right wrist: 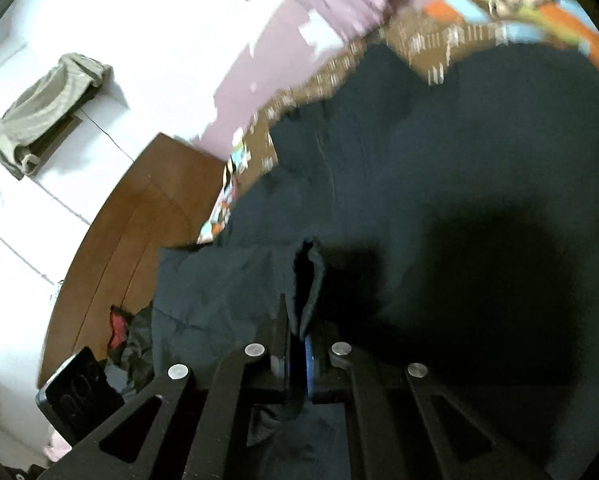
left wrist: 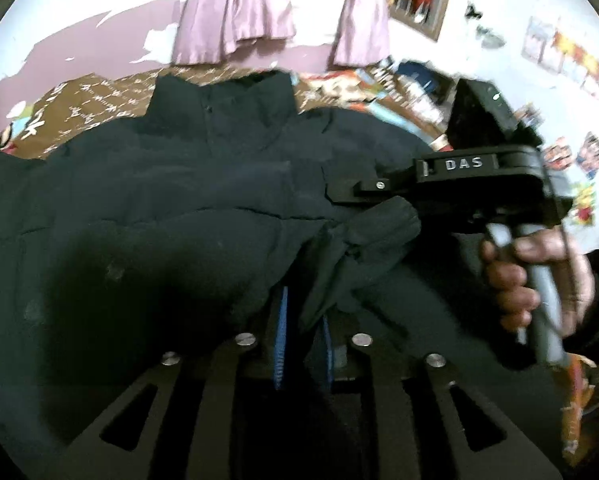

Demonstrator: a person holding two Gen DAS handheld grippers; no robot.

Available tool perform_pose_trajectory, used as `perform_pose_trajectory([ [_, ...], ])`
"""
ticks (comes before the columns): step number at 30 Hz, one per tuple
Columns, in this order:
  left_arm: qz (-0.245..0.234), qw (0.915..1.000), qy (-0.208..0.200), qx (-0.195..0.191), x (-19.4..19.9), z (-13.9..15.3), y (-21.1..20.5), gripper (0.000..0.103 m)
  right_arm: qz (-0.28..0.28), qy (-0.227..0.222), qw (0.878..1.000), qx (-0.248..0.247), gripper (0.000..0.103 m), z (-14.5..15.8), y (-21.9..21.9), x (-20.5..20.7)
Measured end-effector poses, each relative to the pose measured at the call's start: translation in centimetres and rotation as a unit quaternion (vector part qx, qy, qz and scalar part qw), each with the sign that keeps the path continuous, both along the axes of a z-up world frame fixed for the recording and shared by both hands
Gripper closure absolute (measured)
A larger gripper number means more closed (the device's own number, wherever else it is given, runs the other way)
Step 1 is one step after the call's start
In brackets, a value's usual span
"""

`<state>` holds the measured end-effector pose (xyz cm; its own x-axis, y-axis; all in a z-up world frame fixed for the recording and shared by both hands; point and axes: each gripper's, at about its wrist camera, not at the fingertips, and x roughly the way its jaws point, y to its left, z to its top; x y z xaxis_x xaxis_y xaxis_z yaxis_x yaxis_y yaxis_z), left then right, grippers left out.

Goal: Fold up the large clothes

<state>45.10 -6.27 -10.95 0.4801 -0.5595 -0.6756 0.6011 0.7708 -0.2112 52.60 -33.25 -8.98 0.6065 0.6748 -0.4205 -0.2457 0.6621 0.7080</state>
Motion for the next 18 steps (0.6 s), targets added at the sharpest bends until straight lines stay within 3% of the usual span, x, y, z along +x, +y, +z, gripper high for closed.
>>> perform_pose_trajectory([
  [2, -0.007, 0.9994, -0.010, -0.033, -0.7, 1.0, 0.8, 0.069, -0.027, -0.044, 0.998, -0.036, 0.099, 2.3, -1.5, -1.4],
  [4, 0.001, 0.9975, -0.041, -0.057, -1.5, 2.5, 1.7, 0.061, -0.049, -0.068, 0.995, -0.057, 0.099, 3.4, -2.3, -2.4],
  [6, 0.017, 0.9944, -0.075, -0.072, -2.0, 4.1, 2.7, 0.059, -0.077, -0.081, 0.991, -0.078, 0.099, 4.2, -4.2, -3.2],
  [9, 0.065, 0.9882, -0.115, -0.078, -1.7, 6.2, 4.7, 0.055, -0.116, -0.065, 0.987, -0.094, 0.099, 3.6, -6.4, -3.1],
  [11, 0.099, 0.9855, -0.102, -0.092, -0.4, 6.8, 6.2, 0.039, -0.133, -0.048, 0.983, -0.116, 0.098, 2.6, -7.4, -3.0],
  [14, 0.136, 0.9819, -0.052, -0.122, 2.5, 6.7, 8.2, 0.039, -0.152, -0.028, 0.975, -0.158, 0.095, 1.1, -7.6, -2.9],
  [16, 0.156, 0.9822, -0.051, -0.092, 4.0, 6.7, 8.2, 0.038, -0.169, -0.018, 0.967, -0.187, 0.093, 0.6, -7.2, -2.7],
  [18, 0.160, 0.9841, -0.045, -0.062, 5.9, 6.6, 7.8, 0.039, -0.191, -0.019, 0.954, -0.231, 0.072, 1.1, -6.7, -2.5],
])
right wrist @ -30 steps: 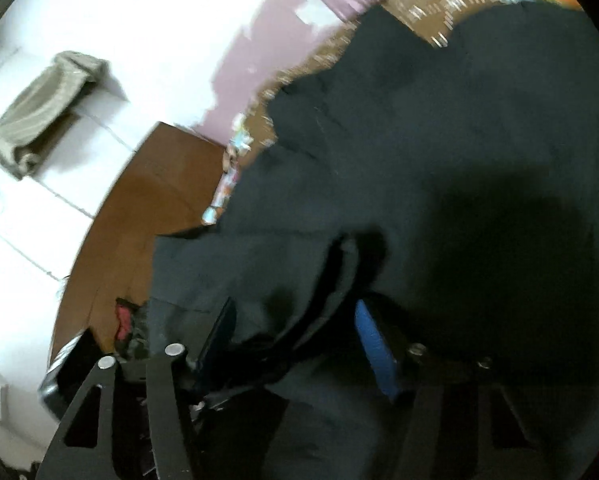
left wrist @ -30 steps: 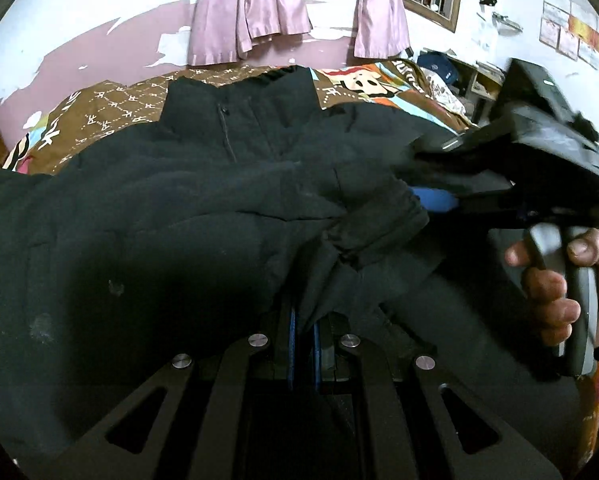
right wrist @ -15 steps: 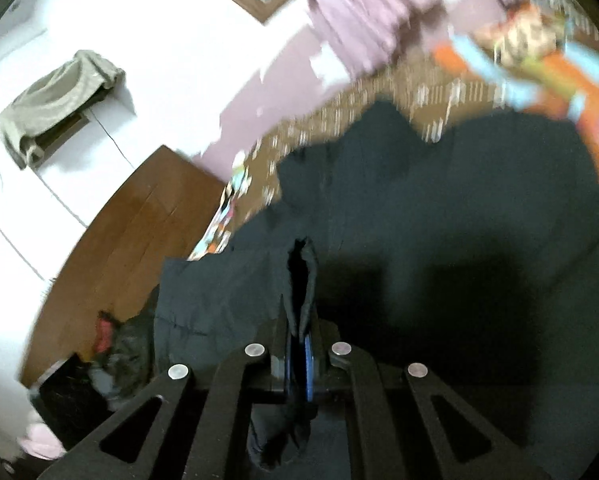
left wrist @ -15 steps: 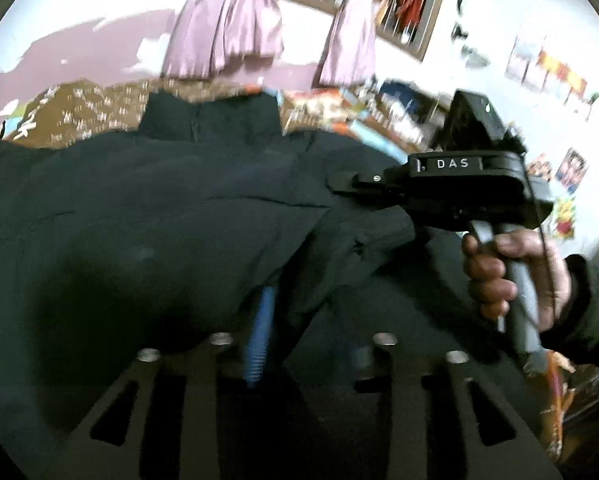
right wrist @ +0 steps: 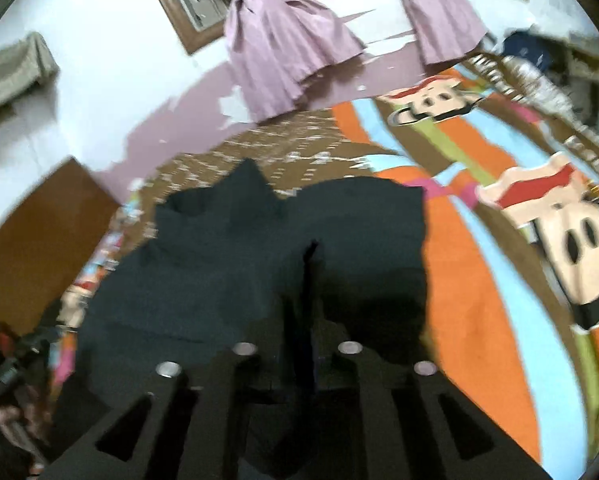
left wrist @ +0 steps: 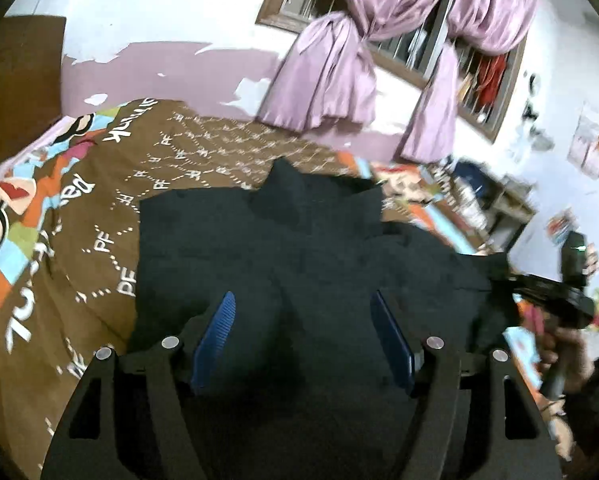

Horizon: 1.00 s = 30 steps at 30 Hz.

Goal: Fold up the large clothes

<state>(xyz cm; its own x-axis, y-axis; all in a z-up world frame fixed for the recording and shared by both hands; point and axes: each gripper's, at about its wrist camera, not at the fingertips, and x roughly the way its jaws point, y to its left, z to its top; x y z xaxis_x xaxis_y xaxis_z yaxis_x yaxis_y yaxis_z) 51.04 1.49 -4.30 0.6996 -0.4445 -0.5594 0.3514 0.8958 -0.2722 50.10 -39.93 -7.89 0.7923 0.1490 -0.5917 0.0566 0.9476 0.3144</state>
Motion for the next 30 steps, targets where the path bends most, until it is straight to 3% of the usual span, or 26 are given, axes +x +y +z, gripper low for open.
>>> perform_pose_trajectory([
  [1, 0.002, 0.9999, 0.005, 0.011, 0.6, -0.1, -0.2, 0.039, -0.011, -0.005, 1.000, -0.019, 0.062, 0.4, 0.4, 0.2],
  [2, 0.005, 0.9994, 0.014, 0.031, 1.6, -0.3, -0.7, 0.039, -0.019, -0.022, 0.999, -0.037, 0.045, 0.9, 0.9, 0.0],
  [3, 0.003, 0.9989, 0.021, 0.041, 1.9, -0.8, -0.8, 0.039, -0.015, -0.035, 0.998, -0.049, 0.041, 1.3, 1.5, 0.1],
  [8, -0.027, 0.9951, 0.044, 0.084, 4.3, -3.6, -3.3, 0.039, 0.065, -0.041, 0.992, -0.096, 0.041, 1.2, 5.8, 1.6],
  [12, -0.037, 0.9904, 0.055, 0.122, 4.1, -6.8, -4.5, 0.038, 0.132, 0.013, 0.983, -0.128, 0.039, -2.2, 9.6, 3.5],
  [14, -0.036, 0.9859, 0.056, 0.153, 3.9, -7.9, -5.2, 0.037, 0.140, 0.042, 0.978, -0.150, 0.034, -4.2, 10.5, 4.3],
  [18, -0.029, 0.9761, 0.043, 0.211, 3.5, -9.9, -6.5, 0.036, 0.151, 0.051, 0.979, -0.129, 0.032, -6.4, 9.7, 4.2],
  [22, -0.027, 0.9704, 0.008, 0.240, 2.3, -11.5, -7.0, 0.035, 0.159, 0.052, 0.976, -0.141, 0.032, -7.4, 10.0, 4.0],
  [30, -0.017, 0.9585, -0.007, 0.285, 2.0, -12.7, -8.0, 0.035, 0.155, 0.056, 0.974, -0.156, 0.032, -8.0, 10.4, 4.4],
])
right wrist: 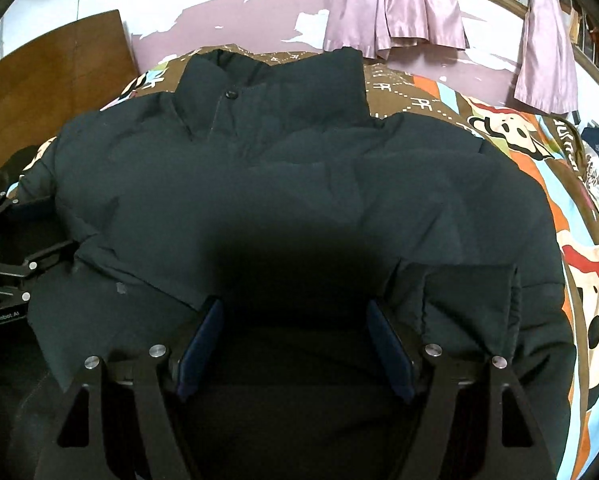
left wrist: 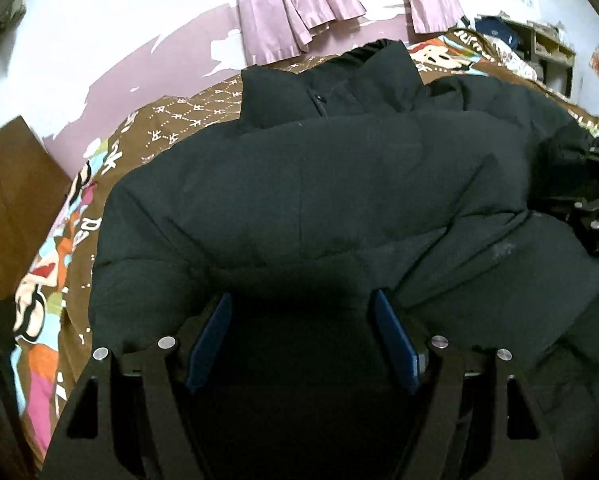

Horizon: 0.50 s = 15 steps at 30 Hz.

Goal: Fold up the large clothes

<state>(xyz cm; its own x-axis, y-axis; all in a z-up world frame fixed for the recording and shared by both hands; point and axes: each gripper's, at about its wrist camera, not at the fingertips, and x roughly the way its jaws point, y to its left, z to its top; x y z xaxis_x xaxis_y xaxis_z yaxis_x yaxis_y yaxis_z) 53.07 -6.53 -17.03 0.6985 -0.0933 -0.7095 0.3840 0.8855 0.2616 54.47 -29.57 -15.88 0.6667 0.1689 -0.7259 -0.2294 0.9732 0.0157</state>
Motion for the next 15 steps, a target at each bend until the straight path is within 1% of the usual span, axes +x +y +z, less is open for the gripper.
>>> perform_pose_trajectory([
  [3, 0.001, 0.9999, -0.003, 0.015, 0.1, -0.2, -0.4, 0.035, 0.000, -0.008, 1.000, -0.001, 0.032, 0.0, -0.1, -0.2],
  [9, 0.001, 0.9995, -0.024, 0.018, -0.5, -0.2, -0.4, 0.035, -0.001, -0.028, 1.000, 0.001, 0.029, 0.0, -0.1, -0.8],
  [11, 0.000, 0.9995, -0.027, 0.015, -0.5, -0.2, -0.4, 0.035, 0.002, -0.028, 1.000, 0.014, 0.027, 0.3, -0.3, -0.9],
  [13, -0.001, 0.9997, -0.025, 0.005, -0.4, 0.1, -0.1, 0.035, 0.001, -0.036, 0.999, 0.039, 0.026, 1.2, -1.0, -1.2],
  [15, -0.003, 0.9998, -0.005, -0.019, 0.2, 0.9, 0.5, 0.035, 0.002, -0.065, 0.995, 0.079, 0.025, 3.0, -1.9, -1.1],
])
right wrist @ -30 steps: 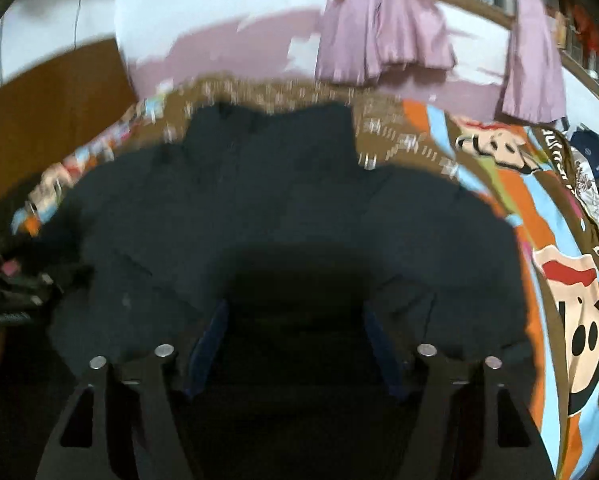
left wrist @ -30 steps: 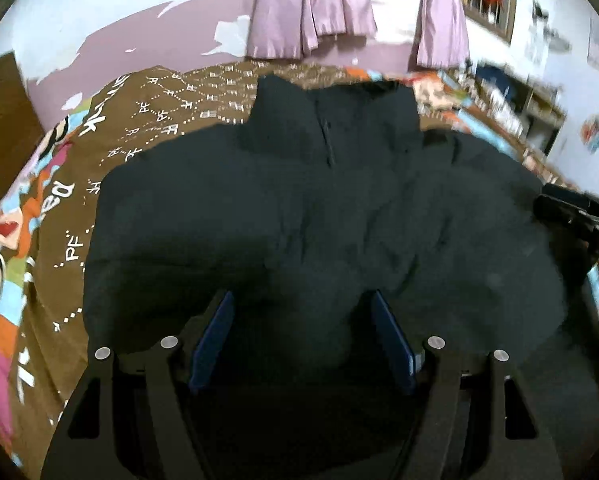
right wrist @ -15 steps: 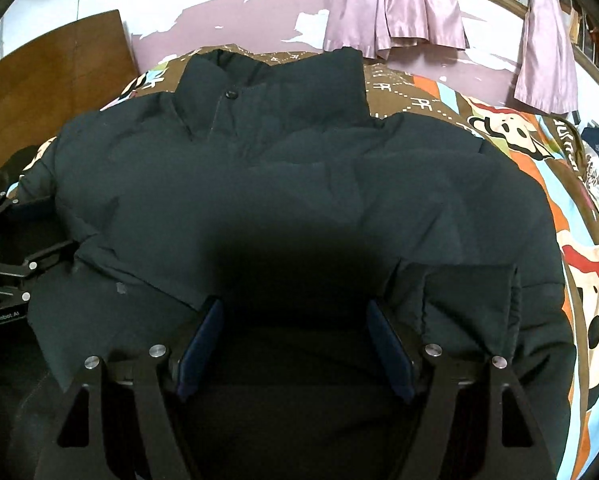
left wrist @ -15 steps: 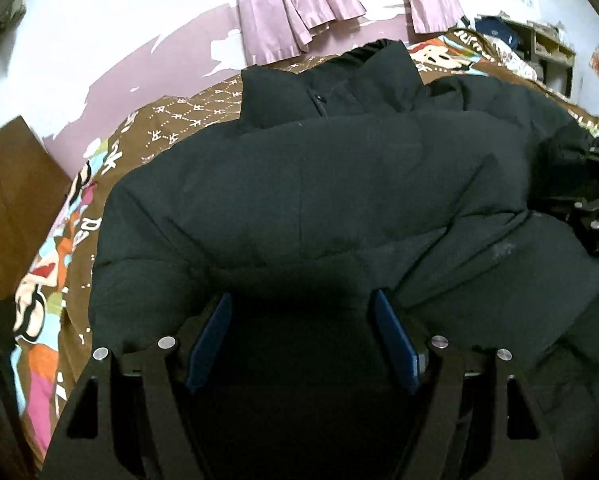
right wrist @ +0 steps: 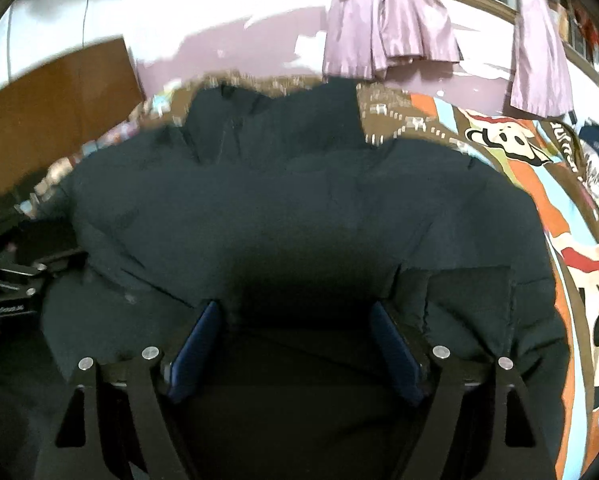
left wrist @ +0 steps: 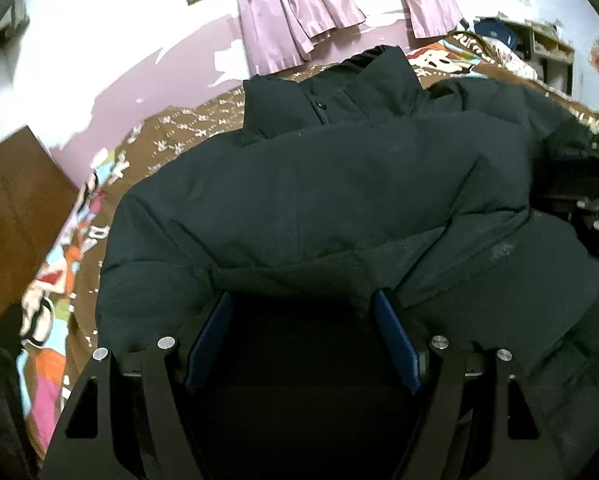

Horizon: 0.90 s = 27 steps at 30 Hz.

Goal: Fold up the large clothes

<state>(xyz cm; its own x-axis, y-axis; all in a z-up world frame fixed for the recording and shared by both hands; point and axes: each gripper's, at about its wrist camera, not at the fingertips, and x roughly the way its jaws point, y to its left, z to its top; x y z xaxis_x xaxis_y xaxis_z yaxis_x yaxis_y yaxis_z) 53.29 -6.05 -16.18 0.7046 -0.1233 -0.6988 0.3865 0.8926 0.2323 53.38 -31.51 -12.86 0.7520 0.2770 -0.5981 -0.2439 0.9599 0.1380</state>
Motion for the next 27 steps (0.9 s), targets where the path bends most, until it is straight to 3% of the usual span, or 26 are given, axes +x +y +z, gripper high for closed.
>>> perform_pose_trajectory([
  [4, 0.005, 0.9960, 0.037, -0.081, 2.9, 3.2, 1.8, 0.035, -0.026, -0.030, 0.999, 0.012, 0.019, 3.8, -0.7, 3.8],
  [7, 0.031, 0.9943, 0.008, -0.102, 6.7, 6.2, 2.3, 0.035, -0.047, -0.025, 0.999, 0.000, 0.019, 6.6, -0.2, 9.2],
  [11, 0.065, 0.9875, -0.019, -0.142, 13.3, 9.0, 2.2, 0.035, -0.072, 0.008, 0.997, 0.027, 0.019, 8.8, -0.4, 15.6],
  [14, 0.102, 0.9792, -0.017, -0.175, 17.4, 10.1, 2.4, 0.035, -0.094, 0.033, 0.995, 0.029, 0.019, 8.4, -0.8, 19.1],
  [17, 0.131, 0.9691, 0.013, -0.209, 20.2, 9.9, 3.0, 0.035, -0.128, 0.055, 0.988, 0.070, 0.020, 7.0, -2.1, 22.0],
  [19, 0.145, 0.9666, 0.024, -0.210, 21.3, 9.4, 2.7, 0.035, -0.133, 0.056, 0.985, 0.094, 0.032, 6.2, -2.5, 22.6],
  [21, 0.150, 0.9663, 0.025, -0.208, 22.3, 8.6, 2.5, 0.035, -0.125, 0.060, 0.984, 0.110, 0.063, 5.2, -2.5, 22.8],
  [23, 0.150, 0.9648, 0.034, -0.213, 23.0, 7.7, 2.2, 0.036, -0.111, 0.060, 0.985, 0.115, 0.081, 4.7, -2.4, 22.4],
  [24, 0.147, 0.9630, 0.042, -0.222, 23.3, 7.3, 2.2, 0.040, -0.107, 0.052, 0.987, 0.113, 0.084, 4.7, -2.2, 22.0],
  [25, 0.141, 0.9607, 0.049, -0.234, 23.6, 7.0, 2.2, 0.060, -0.101, 0.047, 0.988, 0.107, 0.086, 4.9, -2.1, 21.7],
  [26, 0.133, 0.9566, 0.062, -0.252, 23.8, 6.7, 2.2, 0.087, -0.099, 0.045, 0.989, 0.102, 0.089, 5.1, -2.1, 21.3],
  [27, 0.129, 0.9520, 0.080, -0.266, 23.9, 6.4, 2.3, 0.094, -0.095, 0.042, 0.989, 0.104, 0.091, 5.3, -2.1, 20.7],
])
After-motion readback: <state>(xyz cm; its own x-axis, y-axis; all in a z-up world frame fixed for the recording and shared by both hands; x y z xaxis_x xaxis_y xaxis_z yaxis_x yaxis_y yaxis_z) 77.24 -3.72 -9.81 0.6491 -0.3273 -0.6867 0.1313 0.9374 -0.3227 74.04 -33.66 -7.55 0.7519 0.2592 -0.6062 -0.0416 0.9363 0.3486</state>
